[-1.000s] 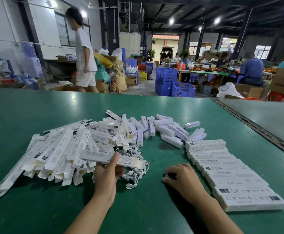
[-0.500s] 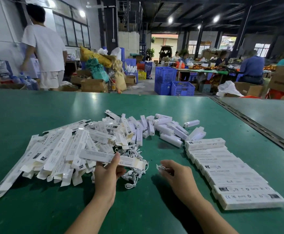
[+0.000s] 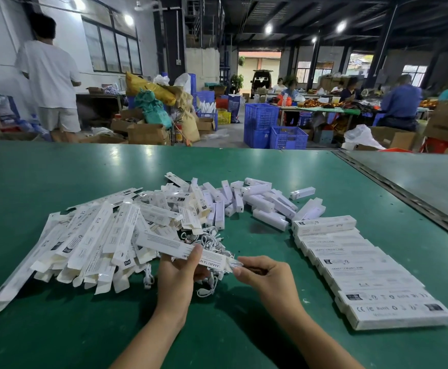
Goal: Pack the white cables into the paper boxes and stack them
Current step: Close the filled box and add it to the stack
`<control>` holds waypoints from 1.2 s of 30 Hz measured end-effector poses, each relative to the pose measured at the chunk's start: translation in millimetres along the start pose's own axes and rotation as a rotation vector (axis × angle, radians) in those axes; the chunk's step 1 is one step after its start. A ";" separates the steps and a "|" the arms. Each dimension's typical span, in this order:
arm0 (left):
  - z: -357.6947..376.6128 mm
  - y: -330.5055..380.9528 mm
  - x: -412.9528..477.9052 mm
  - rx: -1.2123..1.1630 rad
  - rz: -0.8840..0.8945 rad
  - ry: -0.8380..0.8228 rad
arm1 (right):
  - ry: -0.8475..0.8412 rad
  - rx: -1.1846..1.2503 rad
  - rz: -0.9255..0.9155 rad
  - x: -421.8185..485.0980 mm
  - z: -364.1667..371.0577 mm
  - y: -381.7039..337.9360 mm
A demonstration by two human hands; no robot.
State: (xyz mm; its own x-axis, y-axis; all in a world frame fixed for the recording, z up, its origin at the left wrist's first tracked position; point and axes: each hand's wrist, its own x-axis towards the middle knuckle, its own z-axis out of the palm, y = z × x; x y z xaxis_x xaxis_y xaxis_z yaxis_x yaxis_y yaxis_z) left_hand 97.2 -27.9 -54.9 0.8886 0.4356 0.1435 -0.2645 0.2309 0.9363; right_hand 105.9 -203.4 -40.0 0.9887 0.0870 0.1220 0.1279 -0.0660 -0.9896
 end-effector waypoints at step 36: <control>3.0 2.6 -14.5 0.321 0.123 -0.200 | 0.036 -0.445 -0.368 -10.2 8.4 5.7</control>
State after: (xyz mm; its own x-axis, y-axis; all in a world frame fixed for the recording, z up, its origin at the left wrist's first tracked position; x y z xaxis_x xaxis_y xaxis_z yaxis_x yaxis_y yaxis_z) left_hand 84.8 -36.3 -53.5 0.9214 0.2574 0.2911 -0.2714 -0.1099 0.9562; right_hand 95.9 -196.3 -47.4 0.8739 0.1497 0.4625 0.4767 -0.4503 -0.7550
